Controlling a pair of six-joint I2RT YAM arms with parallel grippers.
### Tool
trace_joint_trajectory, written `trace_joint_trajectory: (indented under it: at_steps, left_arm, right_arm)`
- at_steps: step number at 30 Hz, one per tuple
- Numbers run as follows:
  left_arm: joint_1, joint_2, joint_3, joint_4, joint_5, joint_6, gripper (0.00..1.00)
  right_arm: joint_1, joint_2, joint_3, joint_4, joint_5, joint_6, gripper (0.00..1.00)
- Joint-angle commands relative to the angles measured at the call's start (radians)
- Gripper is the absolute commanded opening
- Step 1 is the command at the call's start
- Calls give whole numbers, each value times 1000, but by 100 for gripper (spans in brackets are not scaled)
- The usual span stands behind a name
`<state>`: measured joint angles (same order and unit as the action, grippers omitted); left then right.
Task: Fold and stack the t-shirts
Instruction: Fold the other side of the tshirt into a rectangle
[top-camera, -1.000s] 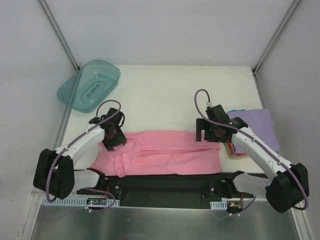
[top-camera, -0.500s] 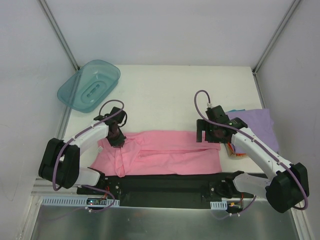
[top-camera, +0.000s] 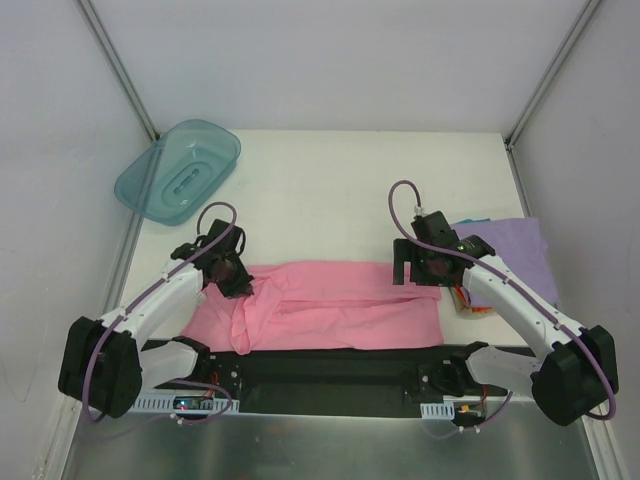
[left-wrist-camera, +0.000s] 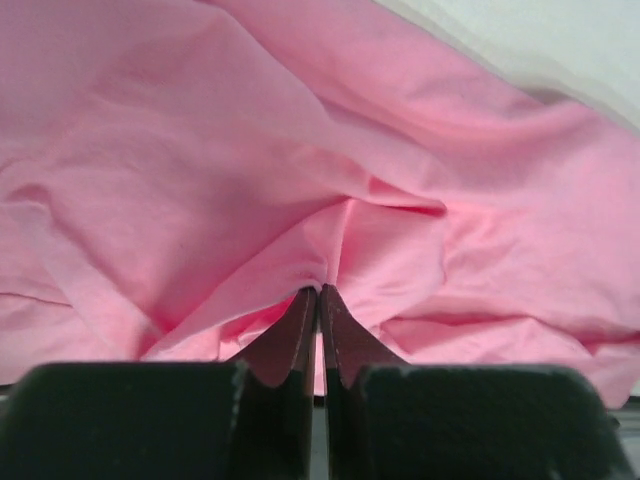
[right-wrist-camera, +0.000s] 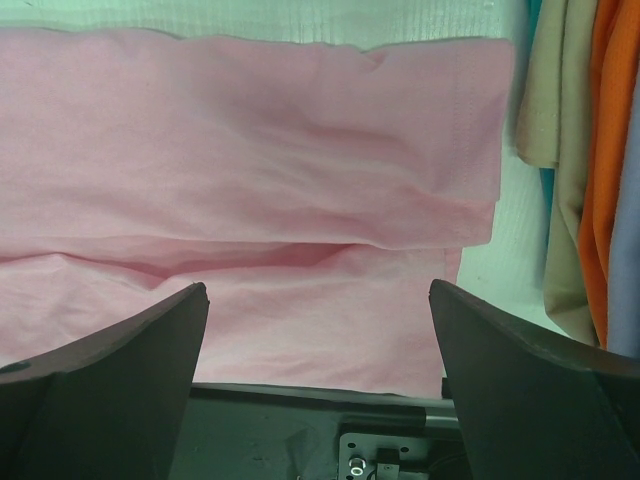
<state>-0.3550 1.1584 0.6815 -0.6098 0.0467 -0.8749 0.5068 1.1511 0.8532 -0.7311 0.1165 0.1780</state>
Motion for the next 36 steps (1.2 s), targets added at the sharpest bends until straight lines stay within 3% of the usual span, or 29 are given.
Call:
trace_joint_trajectory:
  at_steps: [1,20,31,34,35,36]
  left_arm:
    - [-41,-74,-26,-2,87,-25,0]
    - [-343,52,58,64,114,-151,0]
    - [-426,196,165,117,114,-124,0]
    - [-433,262,188,117,142,-98,13]
    - [-435,270,190,117,150,-92,27]
    - [-437,276,190,114,157,-82,34]
  right_arm:
    - [4,-31,-9,-16,14,-6,97]
    - [4,-53,-22,-10,-3,-9,97]
    - [4,-57,-23,-10,-6,-15,97]
    - [4,-62,-28,-14,-5,-17,96]
    - [4,-65,-29,-14,0,-20,97]
    - [3,-67,-29,-17,2,-18,97]
